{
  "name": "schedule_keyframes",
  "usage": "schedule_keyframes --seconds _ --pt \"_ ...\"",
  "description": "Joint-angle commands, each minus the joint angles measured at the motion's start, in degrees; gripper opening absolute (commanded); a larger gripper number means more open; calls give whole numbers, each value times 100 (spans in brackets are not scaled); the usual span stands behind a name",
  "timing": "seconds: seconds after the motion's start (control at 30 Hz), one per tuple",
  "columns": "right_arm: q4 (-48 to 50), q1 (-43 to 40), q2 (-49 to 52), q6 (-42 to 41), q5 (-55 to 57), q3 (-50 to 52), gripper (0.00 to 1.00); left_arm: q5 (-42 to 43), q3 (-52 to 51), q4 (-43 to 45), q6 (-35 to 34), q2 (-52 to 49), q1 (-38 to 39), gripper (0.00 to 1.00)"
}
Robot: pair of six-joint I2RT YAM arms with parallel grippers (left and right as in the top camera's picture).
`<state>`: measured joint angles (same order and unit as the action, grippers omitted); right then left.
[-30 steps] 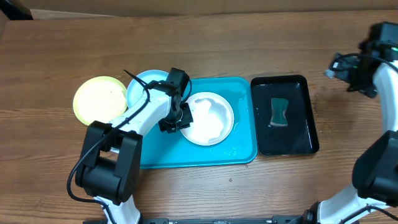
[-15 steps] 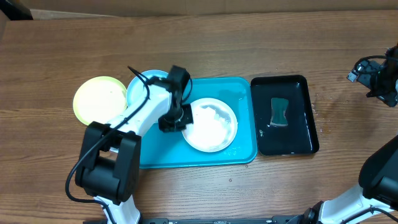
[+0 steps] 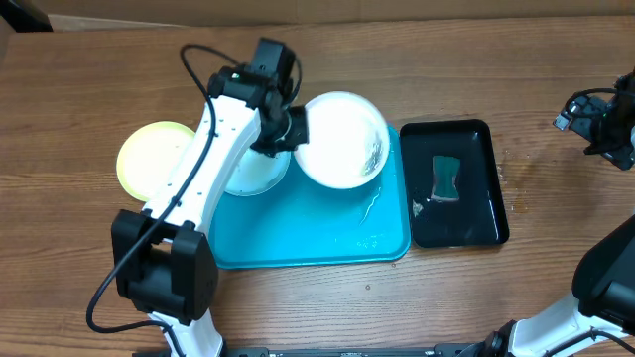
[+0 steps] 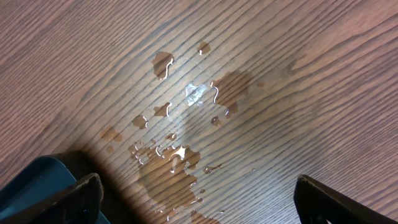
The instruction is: Clean dirty plates on tray and stack at the side
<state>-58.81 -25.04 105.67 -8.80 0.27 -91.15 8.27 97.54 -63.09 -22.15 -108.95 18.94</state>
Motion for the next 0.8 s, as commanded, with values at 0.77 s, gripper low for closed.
schedule_keyframes --seconds 0.77 --pt "17 -2 -22 -22 9 -20 100 -5886 345 2015 1237 -46 4131 4"
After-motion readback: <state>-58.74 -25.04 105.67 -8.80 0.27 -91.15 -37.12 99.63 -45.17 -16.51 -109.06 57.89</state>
